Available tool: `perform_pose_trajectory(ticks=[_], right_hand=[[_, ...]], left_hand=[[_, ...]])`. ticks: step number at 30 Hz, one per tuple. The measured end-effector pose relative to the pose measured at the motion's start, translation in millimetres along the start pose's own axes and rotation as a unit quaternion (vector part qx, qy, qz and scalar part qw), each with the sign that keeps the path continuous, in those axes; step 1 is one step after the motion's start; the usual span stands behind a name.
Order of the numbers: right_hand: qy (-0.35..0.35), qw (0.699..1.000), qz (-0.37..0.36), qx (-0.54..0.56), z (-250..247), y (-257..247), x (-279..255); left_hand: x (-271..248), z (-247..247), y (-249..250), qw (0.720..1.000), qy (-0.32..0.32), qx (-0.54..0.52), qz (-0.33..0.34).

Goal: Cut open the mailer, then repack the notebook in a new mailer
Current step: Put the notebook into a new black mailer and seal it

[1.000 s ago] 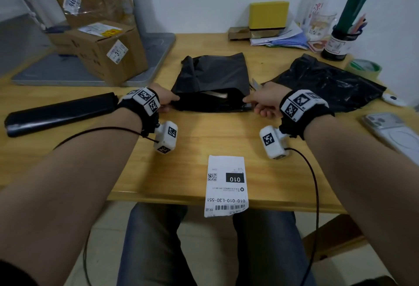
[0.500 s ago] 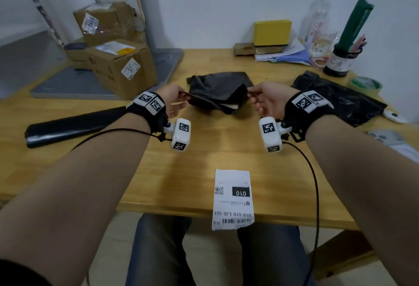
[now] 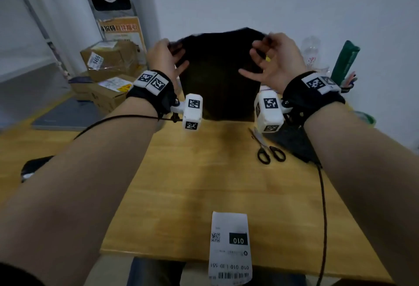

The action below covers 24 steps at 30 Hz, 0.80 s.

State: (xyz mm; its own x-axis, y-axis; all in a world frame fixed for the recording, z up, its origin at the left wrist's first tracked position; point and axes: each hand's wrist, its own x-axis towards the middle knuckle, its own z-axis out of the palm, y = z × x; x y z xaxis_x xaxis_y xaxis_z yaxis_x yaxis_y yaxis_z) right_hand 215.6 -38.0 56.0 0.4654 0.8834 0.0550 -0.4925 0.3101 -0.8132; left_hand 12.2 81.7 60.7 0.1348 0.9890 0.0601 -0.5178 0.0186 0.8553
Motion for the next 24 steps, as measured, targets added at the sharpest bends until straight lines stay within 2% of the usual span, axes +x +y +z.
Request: perform_pose_trajectory(ticks=[6, 12, 15, 20, 24], right_hand=[[0.003, 0.999, -0.05, 0.0, 11, -18, 17], [0.01, 0.995, -0.092, 0.037, 6, 1, 46], [0.025, 0.992, -0.102, 0.071, -3, 17, 54], [0.087, 0.995, -0.037, 0.034, -44, 53, 48], [0.122, 0.986, 0.075, -0.083, -76, 82, 25]], left_hand=[[20, 20, 4, 0.998, -0.053, -0.027, -0.005], [40, 28, -11, 0.996, -0.052, -0.064, 0.028], [51, 20, -22, 0.995, -0.049, -0.09, 0.021], [50, -25, -70, 0.999, -0.035, -0.031, -0.023], [21, -61, -109, 0.99, -0.027, 0.125, -0.064]])
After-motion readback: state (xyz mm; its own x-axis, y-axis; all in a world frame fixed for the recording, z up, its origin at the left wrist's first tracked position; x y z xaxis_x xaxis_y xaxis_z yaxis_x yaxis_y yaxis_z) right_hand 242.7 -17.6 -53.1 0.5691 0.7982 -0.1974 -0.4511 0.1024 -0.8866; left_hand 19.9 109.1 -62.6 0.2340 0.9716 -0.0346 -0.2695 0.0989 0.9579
